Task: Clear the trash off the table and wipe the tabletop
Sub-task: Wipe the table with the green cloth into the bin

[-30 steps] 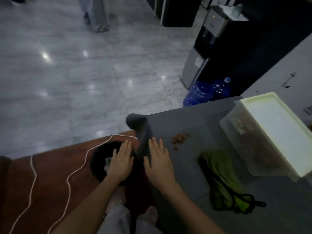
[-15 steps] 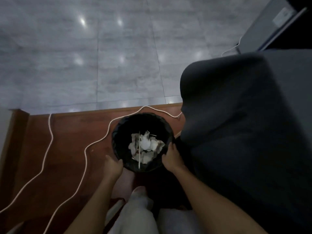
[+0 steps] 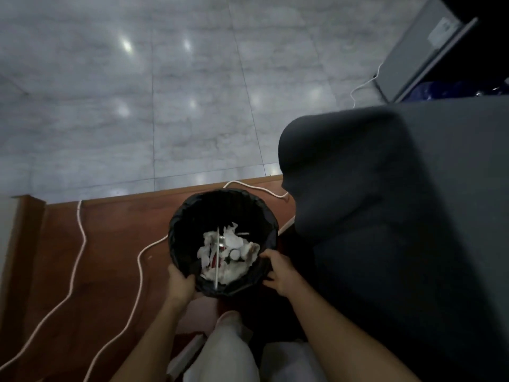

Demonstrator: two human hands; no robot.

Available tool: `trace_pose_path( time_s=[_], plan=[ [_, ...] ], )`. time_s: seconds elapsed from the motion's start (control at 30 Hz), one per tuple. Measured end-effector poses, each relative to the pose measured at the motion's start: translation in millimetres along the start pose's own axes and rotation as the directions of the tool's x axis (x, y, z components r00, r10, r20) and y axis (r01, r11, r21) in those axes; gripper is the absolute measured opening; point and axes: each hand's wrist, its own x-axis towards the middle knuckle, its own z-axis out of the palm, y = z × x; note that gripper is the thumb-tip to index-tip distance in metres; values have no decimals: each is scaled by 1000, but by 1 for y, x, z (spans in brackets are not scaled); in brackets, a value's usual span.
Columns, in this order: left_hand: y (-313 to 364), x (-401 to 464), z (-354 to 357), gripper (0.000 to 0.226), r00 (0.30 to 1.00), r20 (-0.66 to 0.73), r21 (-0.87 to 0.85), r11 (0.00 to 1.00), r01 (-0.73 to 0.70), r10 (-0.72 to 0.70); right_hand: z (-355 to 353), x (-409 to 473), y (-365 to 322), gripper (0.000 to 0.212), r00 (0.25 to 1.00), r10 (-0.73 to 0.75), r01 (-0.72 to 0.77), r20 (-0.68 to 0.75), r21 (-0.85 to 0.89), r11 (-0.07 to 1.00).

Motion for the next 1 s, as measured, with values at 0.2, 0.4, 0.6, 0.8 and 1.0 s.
trace_pose_path(
  time_s=[0.2,0.4,0.6,0.8,1.0],
  plan=[
    [69,-108,-78,45,1000,-9,41,999,-9,9,-5,-137,-17,19,1000,26,-25,11,-74,997],
    [136,-189,-121,38,999,-10,47,998,-32,33,-31,-269,-54,10,993,-87,103,76,-240,965],
    [184,-230,-109,40,984,34,116,977,-179,176,-104,-355,-86,14,886,-462,458,47,-247,854],
    [207,-259,-91,45,960,120,121,956,-266,252,-262,-370,-39,81,610,-646,-53,-458,-838,543],
    [193,-253,-93,53,967,126,133,962,-239,223,-305,-358,-8,77,638,-680,-86,-362,-911,404]
  ],
)
